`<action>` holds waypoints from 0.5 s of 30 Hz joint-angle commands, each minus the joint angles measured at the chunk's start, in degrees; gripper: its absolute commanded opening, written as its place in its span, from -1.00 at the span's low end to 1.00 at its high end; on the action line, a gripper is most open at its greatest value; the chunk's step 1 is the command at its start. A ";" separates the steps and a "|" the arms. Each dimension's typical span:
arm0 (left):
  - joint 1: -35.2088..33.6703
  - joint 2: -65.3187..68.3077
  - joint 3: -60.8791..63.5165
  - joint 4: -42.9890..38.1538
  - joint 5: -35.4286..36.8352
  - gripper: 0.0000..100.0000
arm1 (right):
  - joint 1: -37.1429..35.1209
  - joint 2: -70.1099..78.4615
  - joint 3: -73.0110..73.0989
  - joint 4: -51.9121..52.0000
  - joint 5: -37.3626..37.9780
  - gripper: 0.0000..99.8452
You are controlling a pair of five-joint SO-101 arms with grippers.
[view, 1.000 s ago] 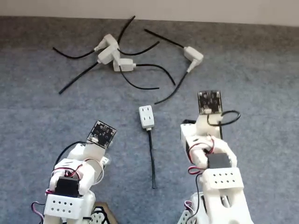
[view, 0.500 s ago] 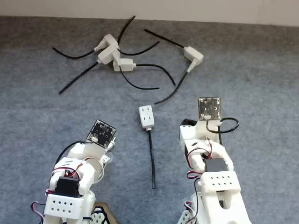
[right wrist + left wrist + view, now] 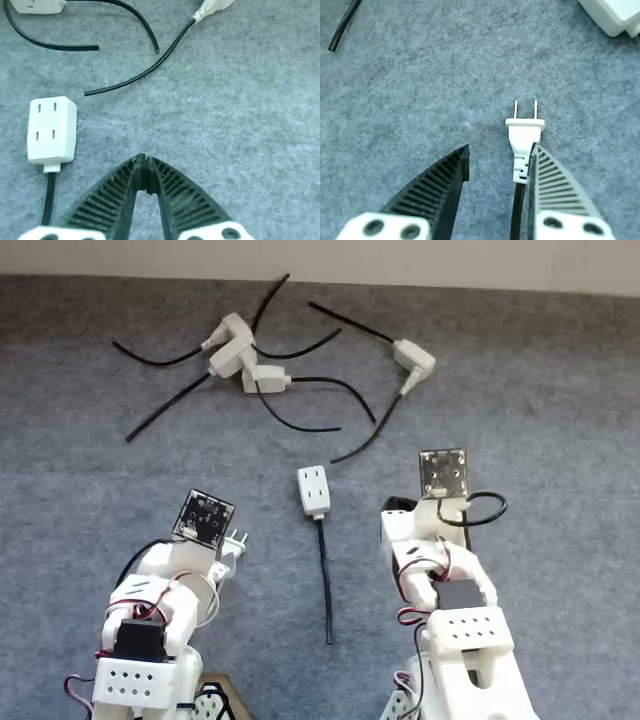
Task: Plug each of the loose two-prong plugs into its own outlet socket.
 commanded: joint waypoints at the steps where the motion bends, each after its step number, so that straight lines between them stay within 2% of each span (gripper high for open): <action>1: -0.66 0.13 -1.89 -5.63 0.26 -0.61 | -0.48 -0.92 -0.04 -1.10 -0.53 -0.98; 4: -0.66 0.22 -2.33 -7.91 0.26 -0.61 | -0.48 -0.92 0.66 -1.19 -0.53 -0.98; 9: -0.75 3.30 -6.20 -6.42 0.62 -0.61 | -0.48 -0.92 0.66 -1.19 -0.53 -0.98; 15: -0.66 26.07 -21.67 -2.55 4.48 -0.61 | -0.48 -0.92 0.66 -1.19 -0.53 -0.98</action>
